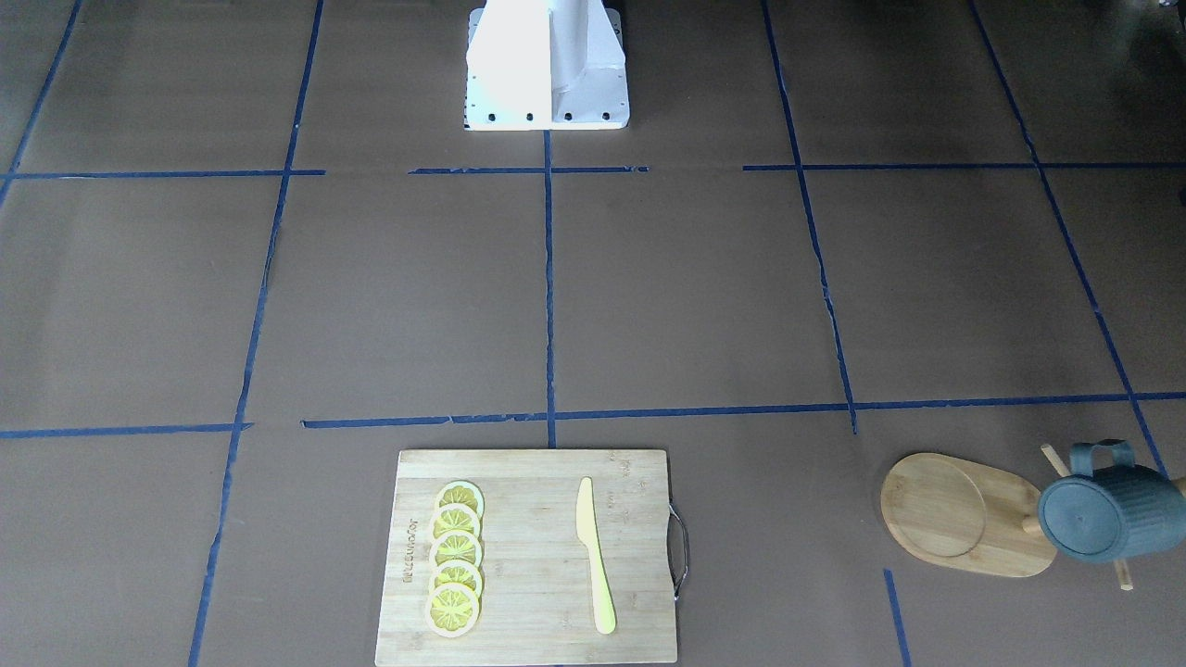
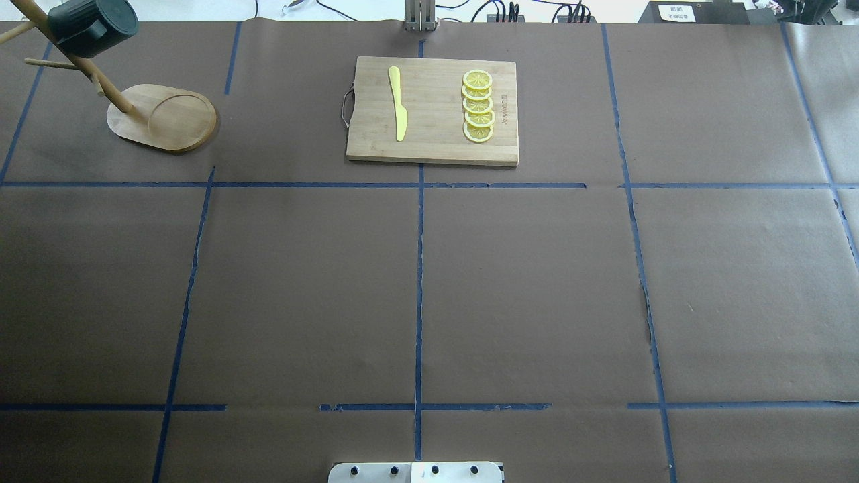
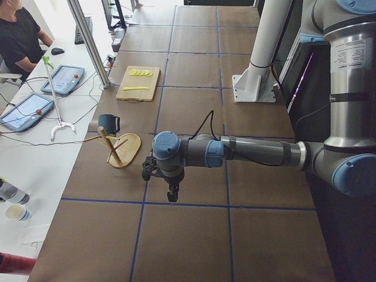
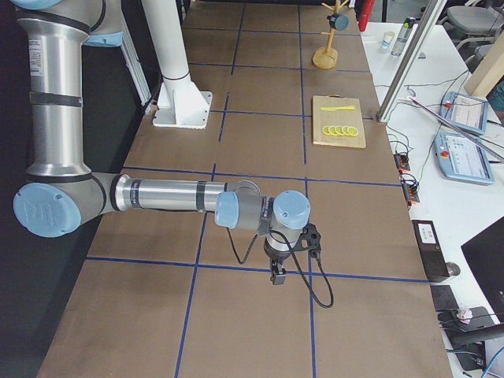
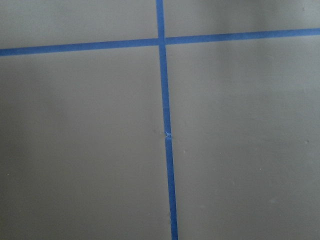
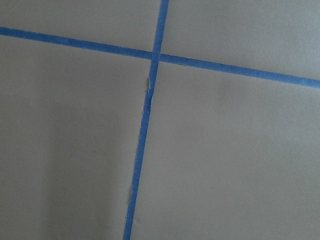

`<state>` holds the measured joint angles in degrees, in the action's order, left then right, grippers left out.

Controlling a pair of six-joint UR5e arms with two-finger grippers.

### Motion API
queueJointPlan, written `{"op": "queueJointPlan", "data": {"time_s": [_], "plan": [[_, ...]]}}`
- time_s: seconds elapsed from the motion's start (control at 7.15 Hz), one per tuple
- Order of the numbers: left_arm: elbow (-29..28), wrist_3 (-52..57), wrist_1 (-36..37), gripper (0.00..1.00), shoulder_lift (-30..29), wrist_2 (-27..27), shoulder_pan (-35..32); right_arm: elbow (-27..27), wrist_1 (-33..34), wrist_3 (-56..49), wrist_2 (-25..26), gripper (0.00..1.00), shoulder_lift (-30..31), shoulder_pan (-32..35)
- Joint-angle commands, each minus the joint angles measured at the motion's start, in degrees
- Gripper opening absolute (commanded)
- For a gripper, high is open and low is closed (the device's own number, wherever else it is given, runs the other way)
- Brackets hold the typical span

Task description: Hang cup on storage rack

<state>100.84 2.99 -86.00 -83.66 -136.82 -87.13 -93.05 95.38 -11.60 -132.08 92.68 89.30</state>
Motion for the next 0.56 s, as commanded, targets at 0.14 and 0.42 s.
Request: {"op": "queueJointPlan", "data": {"time_s": [0.14, 0.42], "plan": [[0.9, 0.0, 0.2, 1.00, 0.9, 0.0, -0.1, -0.3, 0.1, 0.7, -0.6, 1.00, 0.1, 0.0], [0.9, 0.0, 0.1, 1.00, 0.9, 0.0, -0.1, -0.3, 0.0, 0.7, -0.5, 1.00, 0.0, 0.0]]}}
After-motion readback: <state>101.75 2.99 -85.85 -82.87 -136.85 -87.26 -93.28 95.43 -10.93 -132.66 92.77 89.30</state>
